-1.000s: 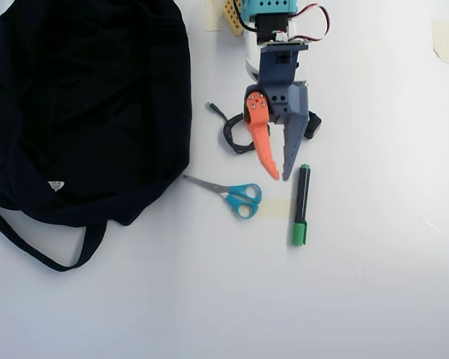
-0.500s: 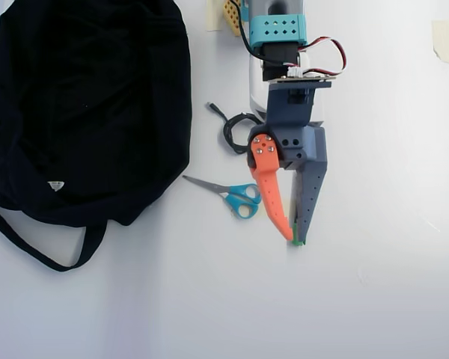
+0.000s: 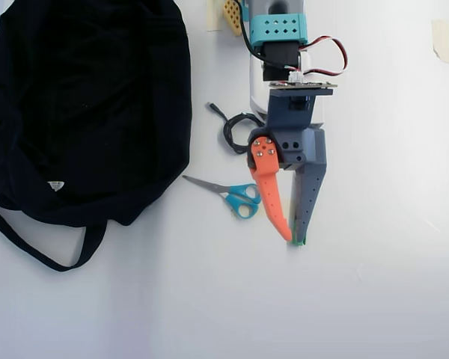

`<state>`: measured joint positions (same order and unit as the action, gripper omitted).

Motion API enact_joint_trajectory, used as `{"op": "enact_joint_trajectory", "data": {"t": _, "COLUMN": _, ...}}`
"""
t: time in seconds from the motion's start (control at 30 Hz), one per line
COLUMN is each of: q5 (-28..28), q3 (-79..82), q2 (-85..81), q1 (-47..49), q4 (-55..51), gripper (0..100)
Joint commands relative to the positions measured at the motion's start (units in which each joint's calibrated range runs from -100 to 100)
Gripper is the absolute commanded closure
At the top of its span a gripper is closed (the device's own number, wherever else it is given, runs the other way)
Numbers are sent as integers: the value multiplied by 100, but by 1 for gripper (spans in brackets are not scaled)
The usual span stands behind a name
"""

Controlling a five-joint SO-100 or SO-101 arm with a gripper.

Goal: Put the cable into the black bag

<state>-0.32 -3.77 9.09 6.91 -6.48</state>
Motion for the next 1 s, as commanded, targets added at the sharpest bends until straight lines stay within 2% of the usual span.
{"op": "enact_joint_trajectory", "data": {"t": 0.0, "q5": 21, "q3": 72, "q2": -179, "q1": -62, "q4": -49, "gripper": 97}}
{"op": "enact_joint_trajectory", "data": {"t": 0.17, "q5": 27, "q3": 99, "q2": -195, "q1": -92, "q4": -204, "gripper": 98}}
{"op": "enact_joint_trajectory", "data": {"t": 0.33, "q5": 32, "q3": 36, "q2": -585, "q1": -55, "q4": -1367, "gripper": 98}}
{"op": "enact_joint_trajectory", "data": {"t": 0.73, "q5": 21, "q3": 108, "q2": -1556, "q1": 125, "q4": -4752, "gripper": 98}}
{"op": "enact_joint_trajectory", "data": {"t": 0.97, "q5": 27, "q3": 108, "q2": -2104, "q1": 476, "q4": -7388, "gripper": 98}}
